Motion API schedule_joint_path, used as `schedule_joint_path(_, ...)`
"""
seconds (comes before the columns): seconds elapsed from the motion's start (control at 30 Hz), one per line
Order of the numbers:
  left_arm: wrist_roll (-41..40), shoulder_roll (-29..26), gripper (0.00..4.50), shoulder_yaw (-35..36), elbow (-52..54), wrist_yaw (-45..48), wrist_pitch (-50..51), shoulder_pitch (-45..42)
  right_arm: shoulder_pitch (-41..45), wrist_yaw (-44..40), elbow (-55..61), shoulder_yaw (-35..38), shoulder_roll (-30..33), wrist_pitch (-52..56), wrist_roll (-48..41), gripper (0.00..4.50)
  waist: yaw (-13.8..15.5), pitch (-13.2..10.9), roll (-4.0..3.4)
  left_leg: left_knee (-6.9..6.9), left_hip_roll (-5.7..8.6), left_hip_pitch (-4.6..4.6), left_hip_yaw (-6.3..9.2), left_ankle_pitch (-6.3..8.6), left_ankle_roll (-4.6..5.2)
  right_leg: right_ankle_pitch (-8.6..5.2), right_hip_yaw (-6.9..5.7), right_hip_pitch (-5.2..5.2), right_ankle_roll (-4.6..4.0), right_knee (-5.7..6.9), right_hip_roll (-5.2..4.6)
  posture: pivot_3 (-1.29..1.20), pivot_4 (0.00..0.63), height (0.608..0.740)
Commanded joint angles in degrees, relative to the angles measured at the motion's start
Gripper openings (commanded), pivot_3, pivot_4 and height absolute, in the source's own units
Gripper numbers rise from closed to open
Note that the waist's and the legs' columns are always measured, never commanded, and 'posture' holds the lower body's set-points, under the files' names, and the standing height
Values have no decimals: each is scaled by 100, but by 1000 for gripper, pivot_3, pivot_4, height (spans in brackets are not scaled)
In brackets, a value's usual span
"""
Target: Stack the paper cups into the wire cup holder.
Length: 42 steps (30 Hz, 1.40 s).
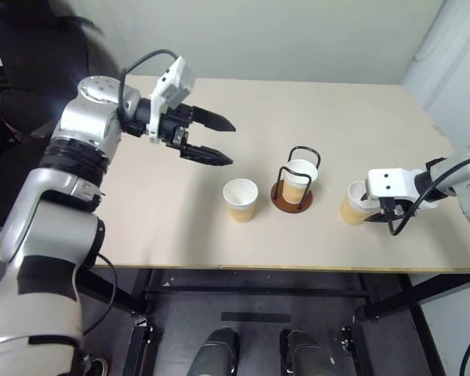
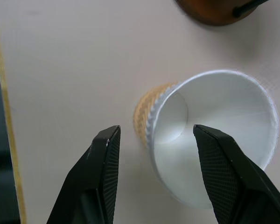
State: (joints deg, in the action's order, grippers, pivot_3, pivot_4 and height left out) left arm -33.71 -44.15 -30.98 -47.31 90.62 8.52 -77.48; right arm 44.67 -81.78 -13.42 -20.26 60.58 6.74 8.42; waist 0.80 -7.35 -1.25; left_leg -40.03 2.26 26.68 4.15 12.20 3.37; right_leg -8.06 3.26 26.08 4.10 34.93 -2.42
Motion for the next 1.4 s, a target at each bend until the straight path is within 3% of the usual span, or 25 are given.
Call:
schedule_joint_path(0.03,-61,-149,4500,-61,148,188,-231,2,212,-113,-114,36,-40,-191,143,1542,0,0,0,0,-1,0,1,0,-1,0,0,1,0,-1,-2,0,150,740)
schedule_joint_path(0.17,52,-174,4500,-56,-23,188,-446,20,358,-243,-303,90,-55,-293,235,107,-4,0,0,4,0,1,0,1,-3,-1,3,2,-2,-2,-1,0,150,740)
schedule_joint_path(0.2,65,-168,4500,-46,-66,188,-474,18,372,-259,-330,104,-51,-303,247,44,-3,0,0,5,1,1,-1,2,-4,-2,1,3,-3,-3,1,0,150,740)
schedule_joint_path(0.43,205,-75,4500,11,-403,188,-692,-63,420,-427,-47,331,77,-22,87,44,-2,0,0,10,0,1,4,8,-13,-8,0,4,-14,-4,0,0,150,740)
schedule_joint_path(0.7,414,77,4500,127,-920,188,-865,-255,1477,-434,460,672,-30,797,-103,44,-23,-2,-2,32,1,5,2,6,-21,-14,3,21,-24,-4,2,0,150,740)
schedule_joint_path(0.97,539,276,4500,147,-1147,188,-966,-347,2265,-494,832,468,-577,1311,-176,44,-13,-1,-1,85,1,7,6,-1,-35,-27,-8,43,-45,-5,-1,0,150,740)
schedule_joint_path(1.1,586,332,4500,143,-1194,188,-1024,-377,2358,-607,990,326,-818,1345,-234,44,-10,-1,-1,99,-4,27,11,-32,-90,-20,-9,70,-32,-3,-4,0,150,740)
schedule_joint_path(1.4,649,326,4500,179,-1239,188,-1065,-421,2399,-907,997,48,-946,960,-150,44,-15,-2,-2,103,-2,39,10,-31,-96,-22,-13,81,-17,-5,-5,0,150,740)
